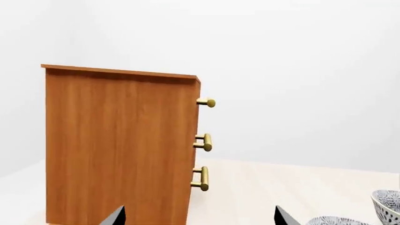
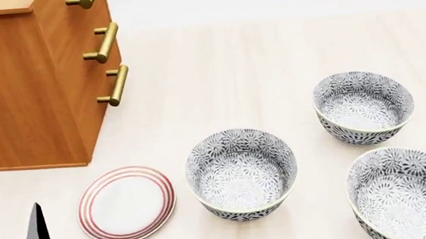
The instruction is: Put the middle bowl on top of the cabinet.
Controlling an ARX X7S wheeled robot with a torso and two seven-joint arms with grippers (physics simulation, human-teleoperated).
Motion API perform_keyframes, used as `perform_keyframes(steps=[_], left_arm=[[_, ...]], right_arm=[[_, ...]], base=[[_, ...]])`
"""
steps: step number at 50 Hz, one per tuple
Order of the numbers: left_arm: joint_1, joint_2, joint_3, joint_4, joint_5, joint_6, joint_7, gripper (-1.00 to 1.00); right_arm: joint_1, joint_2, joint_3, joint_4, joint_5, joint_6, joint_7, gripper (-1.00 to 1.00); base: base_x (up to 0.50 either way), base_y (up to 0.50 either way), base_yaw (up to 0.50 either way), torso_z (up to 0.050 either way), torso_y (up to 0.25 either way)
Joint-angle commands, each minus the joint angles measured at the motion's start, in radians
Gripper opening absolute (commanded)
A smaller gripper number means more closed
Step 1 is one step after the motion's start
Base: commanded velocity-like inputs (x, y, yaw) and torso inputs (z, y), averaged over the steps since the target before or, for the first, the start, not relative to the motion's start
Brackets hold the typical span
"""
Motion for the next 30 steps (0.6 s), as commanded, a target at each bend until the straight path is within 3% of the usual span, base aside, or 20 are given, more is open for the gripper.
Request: perform_keyframes(steps=[1, 6, 17, 30], left_arm=[[0.0, -0.007, 0.006, 0.003, -0.007, 0.0, -0.009, 1.0], [0.001, -0.009, 0.012, 0.004, -0.006, 0.0, -0.013, 1.0], [0.001, -0.016, 0.015, 0.007, -0.015, 0.0, -0.02, 1.0], [-0.004, -0.025, 0.027, -0.006, -0.02, 0.009, -0.026, 1.0]], right_arm=[[-0.009, 0.001, 0.003, -0.005, -0.013, -0.005, 0.018, 1.0], [-0.017, 0.009, 0.003, -0.005, 0.001, -0.011, 0.011, 1.0], [-0.021, 0.013, 0.004, -0.009, -0.003, -0.001, 0.029, 1.0], [-0.028, 0.02, -0.001, -0.014, 0.012, -0.014, 0.032, 1.0]], base=[[0.0, 0.0, 0.0, 0.0, 0.0], [0.07, 0.0, 0.0, 0.0, 0.0], [0.5, 0.09, 0.0, 0.0, 0.0], [0.06, 0.0, 0.0, 0.0, 0.0]])
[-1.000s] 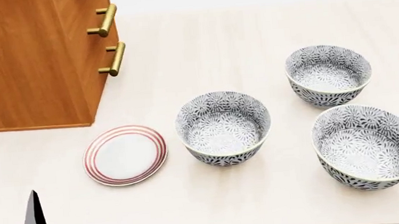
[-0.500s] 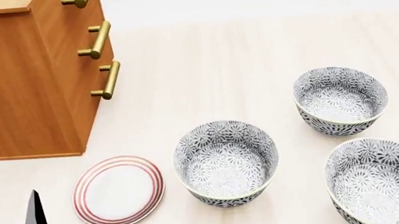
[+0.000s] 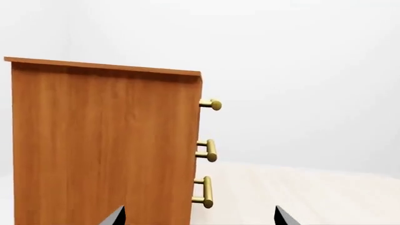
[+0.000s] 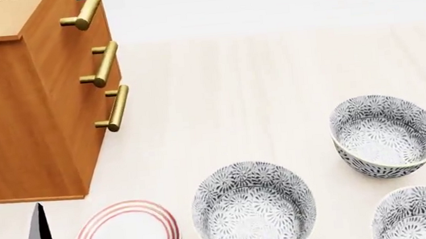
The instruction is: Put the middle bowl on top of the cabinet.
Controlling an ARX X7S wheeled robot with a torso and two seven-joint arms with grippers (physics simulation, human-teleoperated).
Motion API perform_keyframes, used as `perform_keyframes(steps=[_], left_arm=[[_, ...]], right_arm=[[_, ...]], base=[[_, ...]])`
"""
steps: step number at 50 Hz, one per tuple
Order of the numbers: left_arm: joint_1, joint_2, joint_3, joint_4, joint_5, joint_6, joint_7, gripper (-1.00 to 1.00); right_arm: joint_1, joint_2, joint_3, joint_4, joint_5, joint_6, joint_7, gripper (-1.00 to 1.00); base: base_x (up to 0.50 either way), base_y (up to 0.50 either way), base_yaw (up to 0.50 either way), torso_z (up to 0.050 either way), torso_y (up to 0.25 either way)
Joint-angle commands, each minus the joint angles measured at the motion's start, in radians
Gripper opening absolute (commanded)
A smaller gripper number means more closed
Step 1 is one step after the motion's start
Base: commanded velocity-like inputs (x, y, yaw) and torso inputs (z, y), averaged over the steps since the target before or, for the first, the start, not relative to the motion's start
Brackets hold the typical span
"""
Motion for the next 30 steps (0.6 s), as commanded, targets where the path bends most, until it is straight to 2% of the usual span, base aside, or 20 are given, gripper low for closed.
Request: perform_keyframes(steps=[1, 8, 14, 19, 23, 30], left_arm=[[-0.004, -0.009, 0.01, -0.01, -0.006, 0.006, -0.008, 1.0], [-0.004, -0.016, 0.017, -0.01, -0.007, 0.011, -0.018, 1.0], [-0.001, -0.014, 0.033, -0.013, 0.0, 0.009, -0.034, 1.0], [0.02, 0.035, 0.04, 0.043, -0.137, -0.061, -0.042, 1.0], [-0.028, 0.077, 0.064, 0.135, -0.299, -0.2, -0.083, 1.0], [-0.09, 0.134, 0.241, 0.261, -0.309, -0.336, -0.169, 1.0]], right_arm=[[-0.002, 0.011, -0.005, -0.002, 0.016, 0.0, 0.004, 1.0], [-0.004, 0.008, -0.005, -0.003, -0.004, -0.003, 0.017, 1.0], [-0.009, 0.004, -0.001, 0.001, -0.009, -0.021, 0.02, 1.0], [-0.008, 0.002, -0.013, 0.002, -0.026, -0.013, 0.028, 1.0], [-0.01, 0.002, -0.028, -0.005, -0.042, -0.008, 0.031, 1.0], [-0.027, 0.002, -0.016, -0.002, -0.028, -0.023, 0.032, 1.0]], base=[[0.5, 0.0, 0.0, 0.0, 0.0], [0.5, 0.0, 0.0, 0.0, 0.0], [0.03, 0.0, 0.0, 0.0, 0.0], [0.0, 0.0, 0.0, 0.0, 0.0], [0.0, 0.0, 0.0, 0.0, 0.004], [0.0, 0.0, 0.0, 0.0, 0.0]])
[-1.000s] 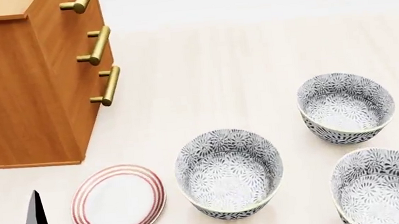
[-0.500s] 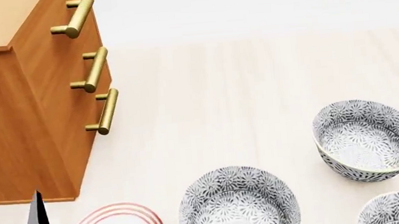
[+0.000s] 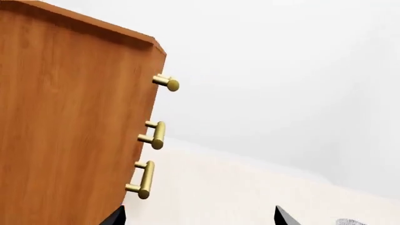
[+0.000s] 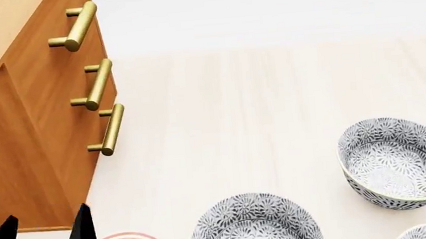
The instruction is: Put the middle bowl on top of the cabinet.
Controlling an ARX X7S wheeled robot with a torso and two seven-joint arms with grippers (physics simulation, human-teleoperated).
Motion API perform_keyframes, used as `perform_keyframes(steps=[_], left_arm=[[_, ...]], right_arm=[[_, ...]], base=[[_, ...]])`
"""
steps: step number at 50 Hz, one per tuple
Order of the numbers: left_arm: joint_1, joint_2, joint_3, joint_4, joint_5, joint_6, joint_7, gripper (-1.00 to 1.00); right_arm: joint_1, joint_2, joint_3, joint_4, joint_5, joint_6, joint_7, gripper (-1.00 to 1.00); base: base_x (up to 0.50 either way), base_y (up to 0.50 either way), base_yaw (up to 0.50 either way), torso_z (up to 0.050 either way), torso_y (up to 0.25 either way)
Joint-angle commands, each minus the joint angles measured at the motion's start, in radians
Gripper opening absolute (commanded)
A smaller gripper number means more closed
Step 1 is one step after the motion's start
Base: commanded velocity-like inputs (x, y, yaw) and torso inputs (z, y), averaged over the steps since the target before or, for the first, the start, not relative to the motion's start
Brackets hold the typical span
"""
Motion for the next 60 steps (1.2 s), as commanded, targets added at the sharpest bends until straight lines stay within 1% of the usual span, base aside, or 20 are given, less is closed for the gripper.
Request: perform_keyframes(steps=[1, 4, 7, 8, 11, 14, 16, 21, 29, 39, 46, 57, 60], left_arm=[[-0.065, 0.084, 0.16, 0.155, -0.121, -0.18, -0.094, 1.0], [-0.088, 0.113, 0.2, 0.175, -0.137, -0.21, -0.136, 1.0], [-0.109, 0.138, 0.214, 0.162, -0.213, -0.204, -0.207, 1.0], [-0.118, 0.135, 0.222, 0.159, -0.225, -0.198, -0.229, 1.0], [-0.142, 0.138, 0.238, 0.116, -0.326, -0.166, -0.321, 1.0], [-0.16, 0.133, 0.25, 0.056, -0.386, -0.136, -0.37, 1.0], [-0.164, 0.129, 0.258, 0.014, -0.43, -0.115, -0.361, 1.0], [-0.16, 0.126, 0.276, -0.047, -0.464, -0.072, -0.367, 1.0], [-0.157, 0.111, 0.303, -0.089, -0.485, -0.024, -0.374, 1.0], [-0.15, 0.089, 0.32, -0.148, -0.473, 0.02, -0.36, 1.0], [-0.145, 0.063, 0.337, -0.123, -0.41, 0.037, -0.388, 1.0], [-0.13, 0.055, 0.336, -0.22, -0.416, 0.092, -0.341, 1.0], [-0.126, 0.06, 0.334, -0.255, -0.452, 0.104, -0.307, 1.0]], right_arm=[[-0.018, -0.002, 0.002, 0.0, -0.001, -0.015, 0.006, 1.0], [-0.024, -0.002, 0.004, -0.001, 0.0, -0.021, 0.006, 1.0], [-0.026, 0.001, 0.007, 0.003, 0.004, -0.025, 0.005, 1.0], [-0.028, 0.001, 0.01, 0.005, 0.007, -0.029, 0.005, 1.0], [-0.033, 0.003, 0.017, 0.011, 0.015, -0.039, 0.002, 1.0], [-0.043, 0.004, 0.027, 0.011, 0.023, -0.049, 0.001, 1.0], [-0.048, 0.004, 0.032, 0.011, 0.028, -0.054, 0.001, 1.0], [-0.04, 0.008, 0.025, 0.015, 0.022, -0.049, 0.006, 1.0], [-0.04, 0.013, 0.024, 0.015, 0.023, -0.047, 0.01, 1.0], [-0.048, 0.017, 0.03, 0.013, 0.027, -0.053, 0.014, 1.0], [-0.056, 0.018, 0.031, 0.011, 0.027, -0.056, 0.016, 1.0], [-0.063, 0.023, 0.034, 0.008, 0.03, -0.061, 0.019, 1.0], [-0.067, 0.023, 0.037, 0.007, 0.033, -0.065, 0.019, 1.0]], base=[[0.0, 0.0, 0.0, 0.0, 0.0], [0.0, 0.0, 0.0, 0.0, 0.0], [0.0, 0.0, 0.0, 0.0, 0.0], [0.0, 0.0, 0.0, 0.0, 0.0], [0.0, 0.0, 0.0, 0.0, 0.0], [0.0, 0.0, 0.0, 0.0, 0.0], [0.0, 0.0, 0.0, 0.0, 0.0], [0.0, 0.0, 0.0, 0.0, 0.0], [0.0, 0.0, 0.0, 0.0, 0.0], [0.0, 0.0, 0.0, 0.0, 0.0], [0.0, 0.0, 0.0, 0.0, 0.0], [0.0, 0.0, 0.0, 0.0, 0.0], [0.0, 0.0, 0.0, 0.0, 0.0]])
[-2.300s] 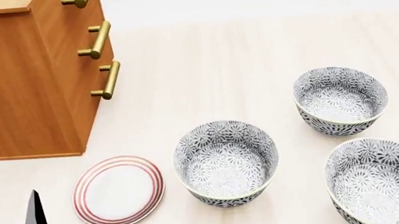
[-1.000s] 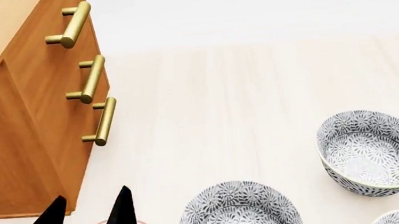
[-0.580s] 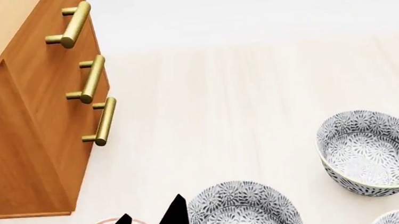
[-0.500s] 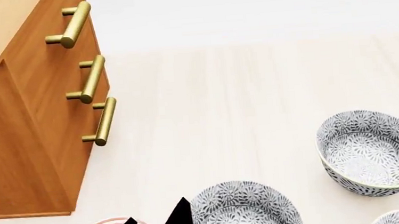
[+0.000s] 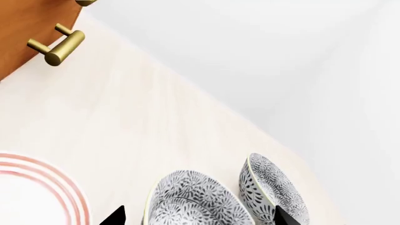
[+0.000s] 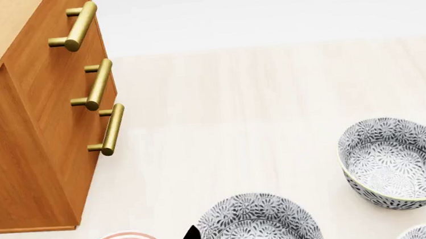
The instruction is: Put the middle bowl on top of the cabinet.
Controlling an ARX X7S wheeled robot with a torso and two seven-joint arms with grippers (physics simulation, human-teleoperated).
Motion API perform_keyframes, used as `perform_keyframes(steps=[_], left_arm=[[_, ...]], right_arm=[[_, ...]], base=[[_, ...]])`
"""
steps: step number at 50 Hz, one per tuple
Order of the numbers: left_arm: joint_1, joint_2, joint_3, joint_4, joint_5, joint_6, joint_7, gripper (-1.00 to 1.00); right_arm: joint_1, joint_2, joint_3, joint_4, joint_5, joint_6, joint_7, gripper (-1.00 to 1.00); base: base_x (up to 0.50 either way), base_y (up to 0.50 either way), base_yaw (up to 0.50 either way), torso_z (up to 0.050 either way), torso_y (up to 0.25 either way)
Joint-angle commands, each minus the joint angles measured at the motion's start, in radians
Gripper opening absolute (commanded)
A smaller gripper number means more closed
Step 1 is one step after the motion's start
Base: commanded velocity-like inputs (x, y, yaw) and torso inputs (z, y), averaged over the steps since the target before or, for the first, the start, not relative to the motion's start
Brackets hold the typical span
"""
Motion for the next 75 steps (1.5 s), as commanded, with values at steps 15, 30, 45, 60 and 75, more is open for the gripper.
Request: perform_keyframes(steps=[15, 30, 45, 60, 75], left_arm=[[-0.009, -0.004, 0.024, -0.173, -0.054, 0.073, 0.096, 1.0], [-0.052, -0.005, 0.037, -0.223, -0.059, 0.065, 0.044, 1.0], [-0.108, -0.01, 0.088, -0.224, -0.047, -0.007, -0.068, 1.0], [-0.136, -0.004, 0.128, -0.24, -0.054, -0.021, -0.102, 1.0], [-0.159, 0.001, 0.152, -0.303, -0.061, 0.0, -0.087, 1.0]], right_arm=[[-0.02, 0.004, 0.008, -0.006, 0.007, -0.022, 0.003, 1.0], [-0.031, 0.007, 0.016, -0.005, 0.015, -0.035, 0.003, 1.0], [-0.044, 0.006, 0.019, -0.012, 0.016, -0.047, 0.005, 1.0], [-0.058, 0.004, 0.023, -0.02, 0.019, -0.06, 0.008, 1.0], [-0.072, 0.006, 0.028, -0.026, 0.024, -0.072, 0.012, 1.0]], base=[[0.0, 0.0, 0.0, 0.0, 0.0], [0.0, 0.0, 0.0, 0.0, 0.0], [0.0, 0.0, 0.0, 0.0, 0.0], [0.0, 0.0, 0.0, 0.0, 0.0], [0.0, 0.0, 0.0, 0.0, 0.0]])
